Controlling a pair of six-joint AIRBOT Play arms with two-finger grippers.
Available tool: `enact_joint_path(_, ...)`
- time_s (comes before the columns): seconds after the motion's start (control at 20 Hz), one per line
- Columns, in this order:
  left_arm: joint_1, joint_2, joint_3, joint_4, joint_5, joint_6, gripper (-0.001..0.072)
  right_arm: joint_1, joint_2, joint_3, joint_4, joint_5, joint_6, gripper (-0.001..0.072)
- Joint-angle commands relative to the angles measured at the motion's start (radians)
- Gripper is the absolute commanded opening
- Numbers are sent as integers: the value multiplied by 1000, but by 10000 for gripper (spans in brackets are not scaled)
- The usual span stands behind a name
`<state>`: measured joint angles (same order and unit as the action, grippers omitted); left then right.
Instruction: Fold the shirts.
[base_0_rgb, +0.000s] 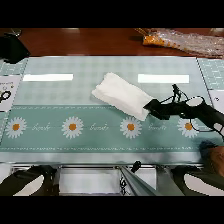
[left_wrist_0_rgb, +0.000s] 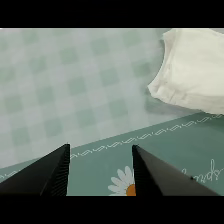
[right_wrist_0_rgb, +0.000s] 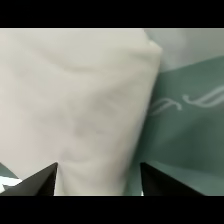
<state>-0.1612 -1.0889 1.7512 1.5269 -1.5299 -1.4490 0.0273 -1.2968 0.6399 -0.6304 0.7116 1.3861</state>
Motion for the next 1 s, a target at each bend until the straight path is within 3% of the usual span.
enact_joint_path(0.0,1,-7,0,0,-1,-14,466,69,-36,-12,149,-180,-16,551)
enact_joint_path(0.05,1,-7,0,0,-1,-14,466,74,-36,-9,157,-195,-20,408)
enact_joint_path(0.15,1,-7,0,0,-1,-14,465,73,-34,19,152,-191,-52,18)
enact_joint_path(0.25,1,-7,0,-1,-1,-35,466,67,0,83,139,-141,-145,20)
enact_joint_path(0.35,1,-8,0,-1,0,-40,465,27,81,182,37,-32,-153,19)
enact_joint_path(0.65,1,-55,0,-1,3,-40,465,-304,340,520,-360,384,117,20)
enact_joint_path(0.95,-2,-142,0,-87,3,-40,465,-673,418,704,-582,835,143,20)
